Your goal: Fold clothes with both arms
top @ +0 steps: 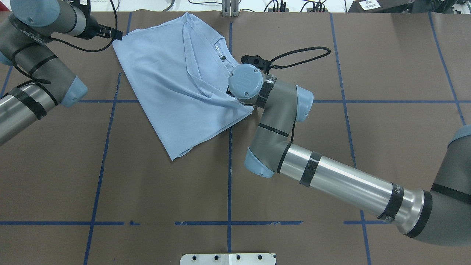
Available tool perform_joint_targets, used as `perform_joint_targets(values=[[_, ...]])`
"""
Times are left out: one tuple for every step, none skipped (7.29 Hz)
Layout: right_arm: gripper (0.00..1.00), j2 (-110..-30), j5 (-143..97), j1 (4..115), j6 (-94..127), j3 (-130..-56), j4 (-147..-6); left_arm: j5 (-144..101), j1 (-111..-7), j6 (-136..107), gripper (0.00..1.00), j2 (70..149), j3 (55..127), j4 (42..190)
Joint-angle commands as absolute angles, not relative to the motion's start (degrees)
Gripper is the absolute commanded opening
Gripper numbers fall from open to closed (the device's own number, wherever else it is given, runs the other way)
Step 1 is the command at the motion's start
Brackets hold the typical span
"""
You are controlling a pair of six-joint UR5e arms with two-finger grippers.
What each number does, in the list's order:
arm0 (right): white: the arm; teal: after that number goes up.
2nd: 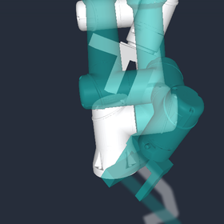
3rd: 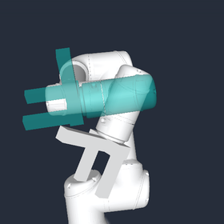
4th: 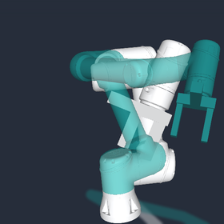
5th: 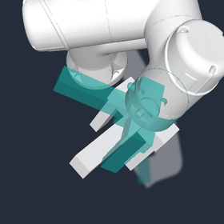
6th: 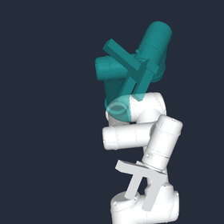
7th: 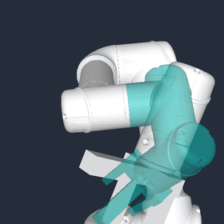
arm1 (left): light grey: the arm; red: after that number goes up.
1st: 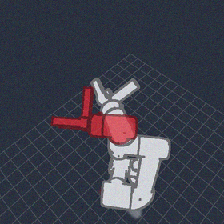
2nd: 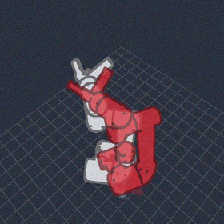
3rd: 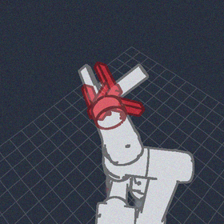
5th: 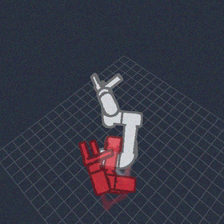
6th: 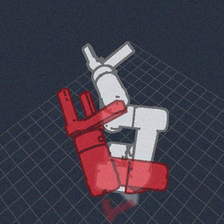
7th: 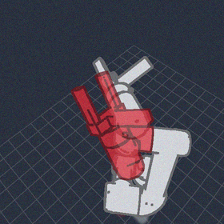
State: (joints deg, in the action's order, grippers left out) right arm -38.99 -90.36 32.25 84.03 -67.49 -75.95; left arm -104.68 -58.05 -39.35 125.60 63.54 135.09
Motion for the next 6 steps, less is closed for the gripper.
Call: perform_joint_targets(values=[[0.60, -39.0, -90.3, 32.1, 84.1, -67.6, -75.9, -104.7, -58.0, -39.4, 1.00, 125.6, 63.5, 135.1], [0.51, -39.0, -90.3, 32.1, 84.1, -67.6, -75.9, -104.7, -58.1, -39.4, 1.00, 125.6, 63.5, 135.1], [0.25, -39.0, -90.3, 32.1, 84.4, -67.5, -75.9, -104.7, -58.1, -39.4, 1.00, 125.6, 63.5, 135.1], [0.07, -39.0, -90.3, 32.1, 84.5, -67.6, -75.9, -104.7, -58.0, -39.4, 1.00, 125.6, 63.5, 135.1], [0.00, -39.0, -90.2, 32.0, 84.5, -67.6, -75.8, -104.7, -58.0, -39.4, 1.00, 125.6, 63.5, 135.1], [0.00, -38.9, -90.2, 32.0, 84.6, -67.7, -75.8, -104.7, -58.0, -39.4, 1.00, 125.6, 63.5, 135.1]])
